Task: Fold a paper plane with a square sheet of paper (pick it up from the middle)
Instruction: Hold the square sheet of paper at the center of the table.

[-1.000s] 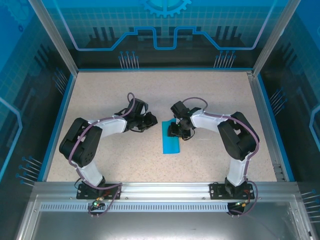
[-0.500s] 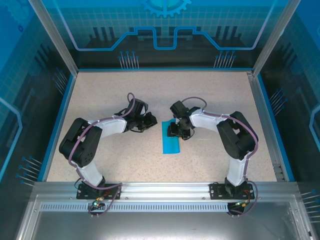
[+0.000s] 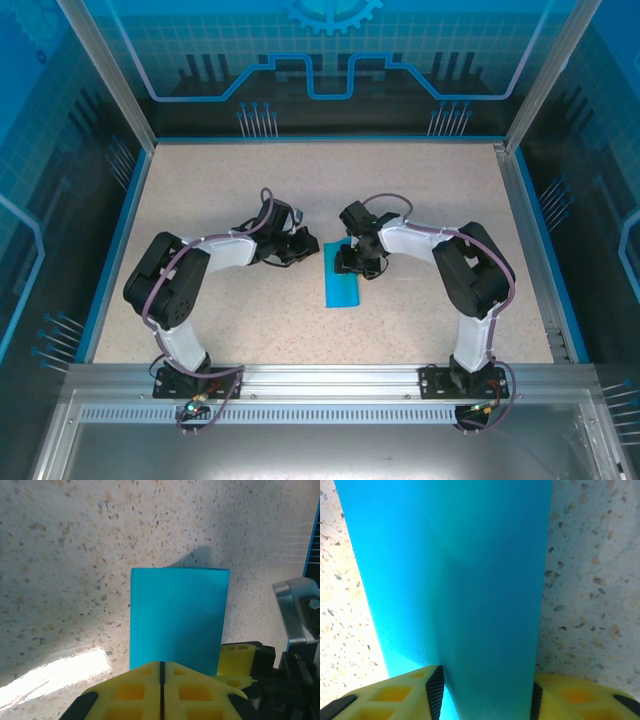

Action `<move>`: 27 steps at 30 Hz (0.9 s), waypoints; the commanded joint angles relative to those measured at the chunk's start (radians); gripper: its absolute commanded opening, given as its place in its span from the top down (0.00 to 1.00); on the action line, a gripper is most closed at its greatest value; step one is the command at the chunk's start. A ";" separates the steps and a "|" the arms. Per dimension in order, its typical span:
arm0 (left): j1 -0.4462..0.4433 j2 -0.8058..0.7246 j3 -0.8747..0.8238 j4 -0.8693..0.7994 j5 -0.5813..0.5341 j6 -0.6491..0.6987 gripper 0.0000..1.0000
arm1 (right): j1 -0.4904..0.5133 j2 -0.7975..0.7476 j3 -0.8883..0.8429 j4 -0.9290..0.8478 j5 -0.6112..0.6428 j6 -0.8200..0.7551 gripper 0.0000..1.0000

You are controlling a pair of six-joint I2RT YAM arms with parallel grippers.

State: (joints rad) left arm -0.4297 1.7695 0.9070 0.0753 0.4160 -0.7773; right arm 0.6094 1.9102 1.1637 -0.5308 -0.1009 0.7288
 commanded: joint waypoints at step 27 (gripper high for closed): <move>-0.035 0.106 0.082 -0.009 0.085 0.027 0.93 | 0.036 0.191 -0.075 0.072 0.052 -0.004 0.52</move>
State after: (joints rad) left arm -0.4561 1.8538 0.9646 0.0795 0.4698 -0.7761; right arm 0.6109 1.9182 1.1728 -0.5434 -0.0982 0.7330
